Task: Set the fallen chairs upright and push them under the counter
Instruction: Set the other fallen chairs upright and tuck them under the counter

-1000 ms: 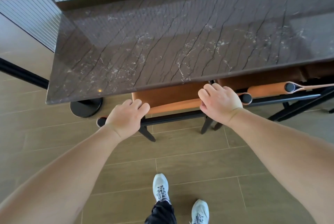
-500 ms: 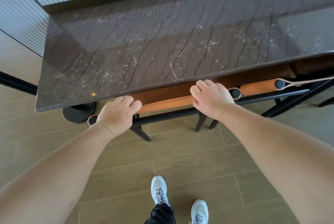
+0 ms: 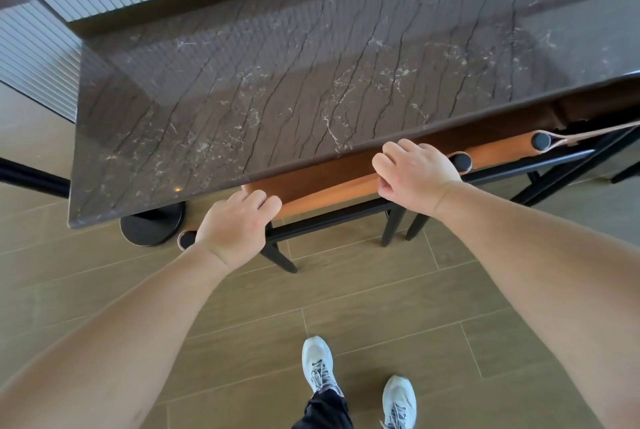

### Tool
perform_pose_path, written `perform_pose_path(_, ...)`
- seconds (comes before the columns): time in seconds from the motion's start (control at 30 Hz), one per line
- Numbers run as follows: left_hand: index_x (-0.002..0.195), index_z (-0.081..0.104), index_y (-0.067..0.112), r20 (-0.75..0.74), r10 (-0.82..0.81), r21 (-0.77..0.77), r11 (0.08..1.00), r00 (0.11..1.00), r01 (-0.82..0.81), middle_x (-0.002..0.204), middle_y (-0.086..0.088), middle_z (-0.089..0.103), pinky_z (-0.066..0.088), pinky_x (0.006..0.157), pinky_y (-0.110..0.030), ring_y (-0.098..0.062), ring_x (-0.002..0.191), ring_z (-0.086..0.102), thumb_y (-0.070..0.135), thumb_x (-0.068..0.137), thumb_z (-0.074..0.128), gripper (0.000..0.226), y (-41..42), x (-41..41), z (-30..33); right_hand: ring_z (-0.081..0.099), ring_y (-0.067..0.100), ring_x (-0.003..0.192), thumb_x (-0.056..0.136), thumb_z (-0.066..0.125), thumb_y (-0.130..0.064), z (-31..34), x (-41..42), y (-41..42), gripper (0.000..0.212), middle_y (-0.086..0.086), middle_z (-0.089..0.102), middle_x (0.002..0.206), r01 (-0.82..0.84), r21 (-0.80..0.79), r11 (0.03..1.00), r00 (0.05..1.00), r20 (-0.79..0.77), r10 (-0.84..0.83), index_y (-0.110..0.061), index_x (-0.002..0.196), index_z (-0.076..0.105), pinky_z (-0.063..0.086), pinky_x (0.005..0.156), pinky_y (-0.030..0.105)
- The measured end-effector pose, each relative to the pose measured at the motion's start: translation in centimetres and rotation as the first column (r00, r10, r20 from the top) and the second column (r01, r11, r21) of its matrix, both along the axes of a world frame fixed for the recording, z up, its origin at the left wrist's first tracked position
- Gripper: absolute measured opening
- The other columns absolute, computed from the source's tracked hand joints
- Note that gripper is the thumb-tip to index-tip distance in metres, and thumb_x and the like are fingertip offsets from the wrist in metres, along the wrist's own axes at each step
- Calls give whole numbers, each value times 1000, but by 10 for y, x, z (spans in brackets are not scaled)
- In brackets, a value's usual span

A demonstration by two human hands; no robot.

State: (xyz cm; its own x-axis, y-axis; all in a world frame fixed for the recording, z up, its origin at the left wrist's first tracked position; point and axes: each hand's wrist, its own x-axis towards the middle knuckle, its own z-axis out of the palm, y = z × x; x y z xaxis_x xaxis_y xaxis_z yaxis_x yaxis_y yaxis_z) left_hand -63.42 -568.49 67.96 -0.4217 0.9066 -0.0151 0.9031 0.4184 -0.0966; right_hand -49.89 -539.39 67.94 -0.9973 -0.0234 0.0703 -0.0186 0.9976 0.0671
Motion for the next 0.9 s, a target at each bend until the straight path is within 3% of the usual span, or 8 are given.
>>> perform_pose_path(0.23,83,49,12,9,41,-29,999,999,-41,71,-7,48,20,44,-28,-30,58,47,-8,61,73,38,5,5,8,52,28,78,82,66,-19,3,0,-8,23,8,54,89,95,-5,995,994,61,-95,-12,99,52,40,62,37)
perform_pose_path(0.4,91,57,10,27,48,46,998,998,-49,78,-8,51,37,43,-32,-29,70,49,16,87,67,12,7,11,10,49,26,91,86,59,-19,13,9,-19,24,6,53,102,132,-71,989,987,106,-125,-13,109,51,43,76,38)
perform_pose_path(0.47,105,58,12,56,55,69,996,997,-59,88,-7,54,46,52,-35,-29,79,53,28,89,63,23,10,16,11,50,26,98,86,58,-20,19,9,-29,29,5,53,107,116,-117,986,988,113,-103,-14,113,51,45,82,39)
perform_pose_path(0.57,122,54,18,172,48,114,991,984,-68,106,-3,56,50,79,-42,-27,97,55,40,88,61,41,24,29,18,50,27,111,86,59,-24,32,4,-48,42,4,53,120,141,-224,964,985,130,-114,-16,126,48,45,94,42)
perform_pose_path(0.63,128,50,20,285,67,192,973,956,-126,121,-1,54,44,95,-43,-24,113,49,44,88,59,48,36,39,27,47,26,120,87,60,-27,42,3,-61,49,3,51,128,223,-358,907,972,147,-181,-17,132,46,42,99,43)
perform_pose_path(0.73,130,47,23,402,78,329,918,913,-223,129,2,49,37,98,-37,-19,121,43,43,87,60,49,51,48,42,45,24,124,89,63,-29,55,8,-75,52,0,49,136,371,-534,760,927,166,-336,-21,137,45,43,98,39)
perform_pose_path(0.8,130,44,28,526,90,352,882,846,-312,127,8,48,34,93,-28,-11,117,42,46,86,58,50,60,51,52,48,18,119,90,64,-31,63,13,-78,53,-4,47,138,462,-628,627,872,195,-448,-24,138,44,46,86,29)
perform_pose_path(0.9,129,40,37,741,56,347,821,669,-453,121,16,45,34,85,-14,-1,110,44,55,81,52,53,70,59,67,51,9,105,90,65,-35,72,26,-80,54,-9,47,135,517,-736,437,800,234,-552,-26,138,45,38,66,15)
